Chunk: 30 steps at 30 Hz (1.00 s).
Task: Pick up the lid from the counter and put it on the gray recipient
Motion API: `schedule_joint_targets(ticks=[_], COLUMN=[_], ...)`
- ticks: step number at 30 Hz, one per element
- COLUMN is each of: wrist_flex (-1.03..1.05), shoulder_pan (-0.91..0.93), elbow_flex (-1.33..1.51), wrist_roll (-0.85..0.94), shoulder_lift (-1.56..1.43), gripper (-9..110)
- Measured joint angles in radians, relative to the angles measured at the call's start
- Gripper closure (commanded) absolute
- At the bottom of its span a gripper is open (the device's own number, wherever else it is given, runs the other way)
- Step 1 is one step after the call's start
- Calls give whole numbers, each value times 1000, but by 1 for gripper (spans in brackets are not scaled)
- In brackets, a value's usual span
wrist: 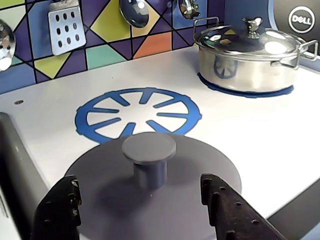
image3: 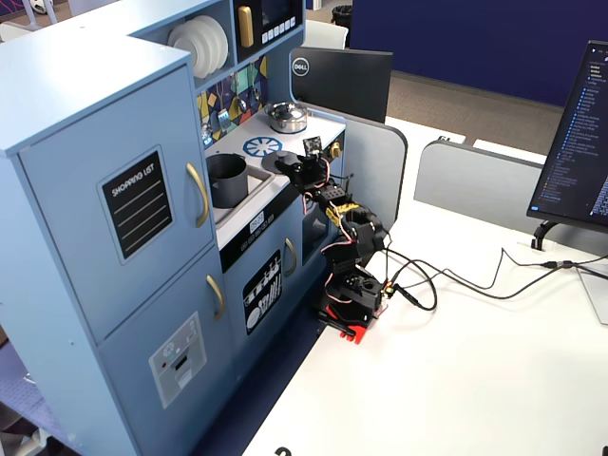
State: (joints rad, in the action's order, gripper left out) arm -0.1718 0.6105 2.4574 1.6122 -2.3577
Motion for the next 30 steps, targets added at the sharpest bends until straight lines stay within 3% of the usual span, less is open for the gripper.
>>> schedule_joint_targets(ticks=[22,30], wrist_flex=[-3,-5], shoulder_pan=[0,0], elbow_flex=[-282,-325], wrist_roll=[0,-15], shoulder_lift=[388,443], gripper=[81,87])
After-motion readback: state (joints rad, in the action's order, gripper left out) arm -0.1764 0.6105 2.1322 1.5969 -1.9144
